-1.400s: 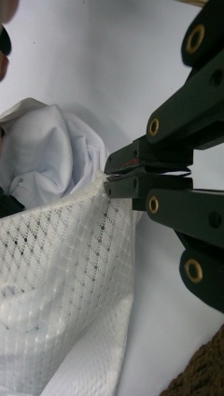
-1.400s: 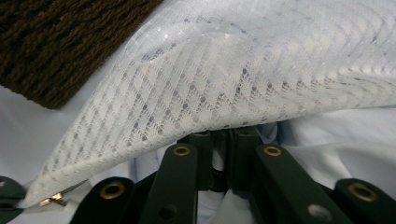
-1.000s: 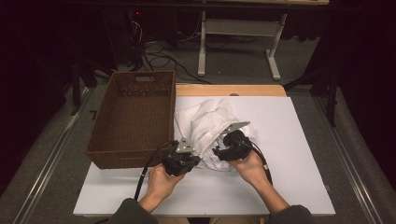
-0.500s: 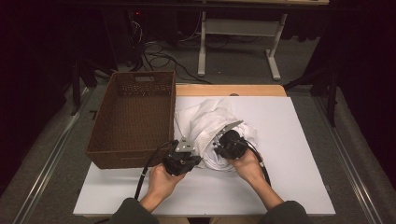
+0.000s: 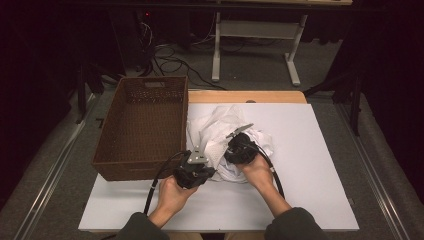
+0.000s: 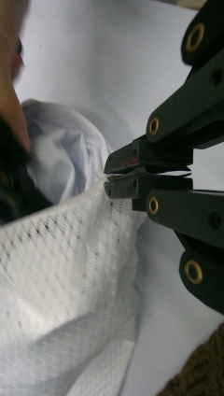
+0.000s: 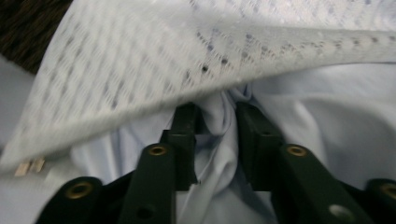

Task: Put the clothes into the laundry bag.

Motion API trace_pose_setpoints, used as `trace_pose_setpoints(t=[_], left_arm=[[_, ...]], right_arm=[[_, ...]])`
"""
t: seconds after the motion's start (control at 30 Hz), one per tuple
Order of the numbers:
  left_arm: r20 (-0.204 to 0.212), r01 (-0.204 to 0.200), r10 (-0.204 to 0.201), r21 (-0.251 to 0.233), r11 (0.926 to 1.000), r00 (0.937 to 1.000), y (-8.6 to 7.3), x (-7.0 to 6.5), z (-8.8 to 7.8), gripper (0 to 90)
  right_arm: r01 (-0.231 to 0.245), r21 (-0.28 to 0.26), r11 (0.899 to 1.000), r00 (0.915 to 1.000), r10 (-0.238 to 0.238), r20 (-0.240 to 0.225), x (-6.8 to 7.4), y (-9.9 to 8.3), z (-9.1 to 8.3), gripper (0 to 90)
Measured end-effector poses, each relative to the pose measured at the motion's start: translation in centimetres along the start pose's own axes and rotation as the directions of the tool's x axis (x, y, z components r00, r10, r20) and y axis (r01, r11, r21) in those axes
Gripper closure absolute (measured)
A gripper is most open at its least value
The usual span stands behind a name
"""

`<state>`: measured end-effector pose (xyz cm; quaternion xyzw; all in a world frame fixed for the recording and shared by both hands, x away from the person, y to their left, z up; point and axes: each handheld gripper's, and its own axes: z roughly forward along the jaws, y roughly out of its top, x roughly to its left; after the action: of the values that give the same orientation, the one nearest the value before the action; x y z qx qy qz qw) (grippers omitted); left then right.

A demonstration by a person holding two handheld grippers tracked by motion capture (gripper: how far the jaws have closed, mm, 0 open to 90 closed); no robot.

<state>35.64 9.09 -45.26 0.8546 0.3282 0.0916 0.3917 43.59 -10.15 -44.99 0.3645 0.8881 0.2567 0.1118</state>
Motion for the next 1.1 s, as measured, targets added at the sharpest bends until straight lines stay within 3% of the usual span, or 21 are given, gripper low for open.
trace_pose_setpoints(t=[0.1,0.23,0.37,0.6,0.7,0.83,0.93,1.0,1.1], left_arm=[[-0.016,-0.006,0.006,0.016,0.9999,0.9999,-0.2,0.0,0.1,86.8],[-0.046,-0.014,0.016,0.039,0.9992,0.9988,-0.4,-0.2,0.0,86.9],[-0.07,-0.019,0.024,0.064,0.9977,0.9973,-0.7,-0.2,-0.2,86.9],[-0.088,-0.008,0.015,0.085,0.9964,0.996,-1.5,0.3,-0.7,86.9],[-0.102,-0.006,0.016,0.094,0.9956,0.9947,-1.8,0.4,-1.1,86.9],[-0.112,-0.001,0.013,0.106,0.9944,0.9936,-2.2,0.7,-1.4,86.9],[-0.109,-0.001,0.012,0.103,0.9947,0.9939,-2.2,0.7,-1.4,86.9],[-0.102,0.002,0.008,0.095,0.9955,0.9948,-2.1,0.6,-1.4,86.8],[-0.091,0.006,0.001,0.084,0.9965,0.9958,-2.1,0.7,-1.4,86.6]], right_arm=[[0.009,-0.038,0.999,0.9999,-0.009,-0.014,-0.1,-1.1,-2.2,62.0],[0.018,-0.118,0.993,0.9998,-0.017,0.008,-1.1,-2.8,-5.2,64.0],[-0.036,-0.144,0.989,0.9972,0.045,0.06,-3.2,-4.2,-6.8,69.2],[-0.138,-0.13,0.982,0.9758,0.157,0.152,-6.9,-5.6,-6.5,69.3],[-0.19,-0.136,0.972,0.9644,0.211,0.16,-8.1,-5.9,-6.0,65.7],[-0.215,-0.142,0.966,0.9548,0.238,0.178,-8.8,-6.0,-5.6,58.6],[-0.201,-0.11,0.973,0.9642,0.216,0.153,-8.7,-5.8,-4.7,56.1],[-0.192,-0.08,0.978,0.9734,0.2,0.111,-8.4,-5.6,-3.8,55.1],[-0.152,-0.031,0.988,0.9875,0.153,0.037,-7.6,-5.3,-2.4,62.1]])
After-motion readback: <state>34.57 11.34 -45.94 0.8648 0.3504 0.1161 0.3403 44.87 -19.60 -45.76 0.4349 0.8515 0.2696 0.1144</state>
